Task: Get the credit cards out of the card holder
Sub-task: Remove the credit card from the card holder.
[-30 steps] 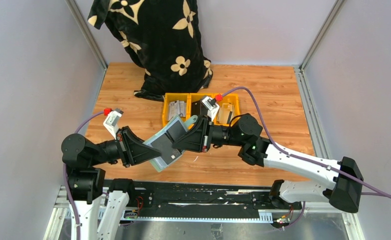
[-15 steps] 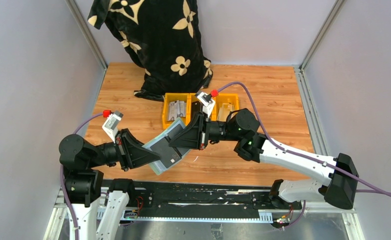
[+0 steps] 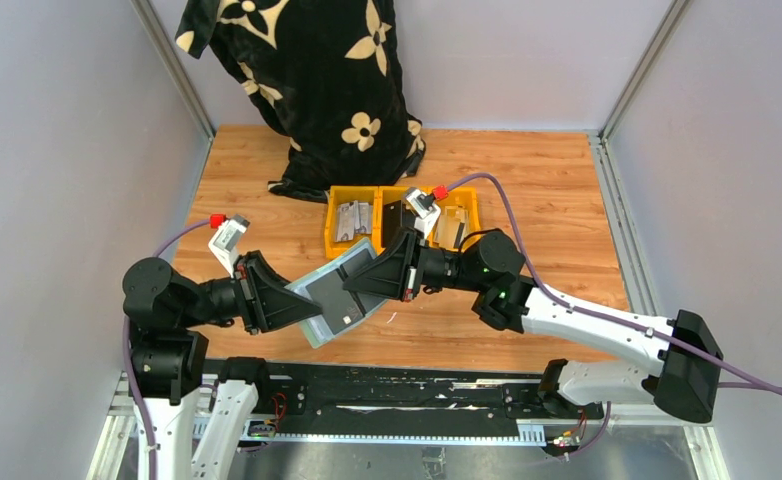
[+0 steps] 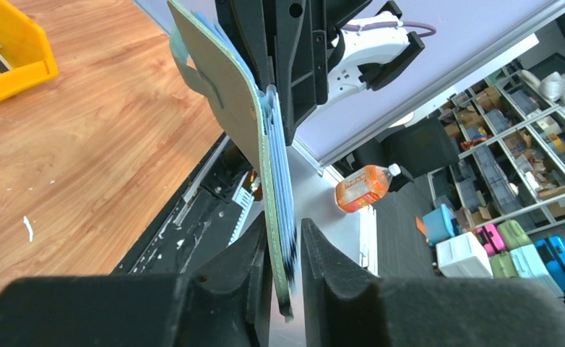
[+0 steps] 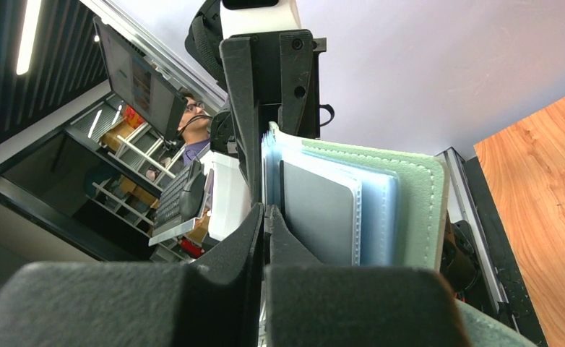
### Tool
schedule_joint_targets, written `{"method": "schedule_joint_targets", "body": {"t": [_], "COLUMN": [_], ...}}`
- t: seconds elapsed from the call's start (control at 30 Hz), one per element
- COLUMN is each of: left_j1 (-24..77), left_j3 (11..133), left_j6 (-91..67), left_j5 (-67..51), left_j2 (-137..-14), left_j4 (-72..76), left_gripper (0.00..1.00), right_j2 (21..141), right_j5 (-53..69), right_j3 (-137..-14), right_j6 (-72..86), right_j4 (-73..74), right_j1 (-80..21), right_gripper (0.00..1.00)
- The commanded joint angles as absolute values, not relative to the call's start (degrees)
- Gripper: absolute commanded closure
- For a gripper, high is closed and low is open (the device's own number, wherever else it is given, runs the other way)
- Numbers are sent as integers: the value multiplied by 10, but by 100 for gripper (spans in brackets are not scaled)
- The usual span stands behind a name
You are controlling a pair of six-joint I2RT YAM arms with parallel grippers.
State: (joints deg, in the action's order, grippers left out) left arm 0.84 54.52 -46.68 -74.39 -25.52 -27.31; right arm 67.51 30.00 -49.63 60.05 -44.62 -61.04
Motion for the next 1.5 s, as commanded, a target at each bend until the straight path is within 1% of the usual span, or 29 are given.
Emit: {"method": "schedule_joint_targets", "body": {"t": [0.0, 0.2, 0.27, 0.4, 0.5, 0.67, 0.77, 0.97, 1.27, 1.47], "left_j1": [10, 10, 10, 10, 10, 10, 10, 10, 10, 10], "left_j3": [570, 559, 550, 515, 520, 525, 526, 532, 537, 540], "left_j6": [-472, -495, -507, -621, -613, -596, -594, -576, -571, -568], "left_j5": [-751, -728, -715, -719, -721, -711, -703, -700, -694, -693], "left_j2": [-255, -242, -232, -216, -216, -223, -226, -234, -239, -241], "left_j4": [-277, -280, -264, -136, -138, -158, -159, -177, -179, -183], "left_gripper": [75, 69, 70, 86, 93, 100, 100, 100, 100, 100], "right_j2": [651, 651, 655, 658, 650, 642, 642, 609, 612, 593], "right_j5": [277, 266, 265, 261, 249, 250, 261, 238, 251, 245], "right_j3": [-485, -485, -489, -488, -476, -471, -470, -437, -434, -418], "right_j6": [614, 620, 623, 627, 628, 627, 629, 617, 628, 622], "right_j4": [-492, -503, -507, -522, -527, -524, -528, -529, -544, -541], "right_j1": [-601, -601, -601, -601, -601, -601, -602, -602, -602, -602], "right_gripper": [100, 100, 100, 100, 100, 100, 100, 100, 100, 100]}}
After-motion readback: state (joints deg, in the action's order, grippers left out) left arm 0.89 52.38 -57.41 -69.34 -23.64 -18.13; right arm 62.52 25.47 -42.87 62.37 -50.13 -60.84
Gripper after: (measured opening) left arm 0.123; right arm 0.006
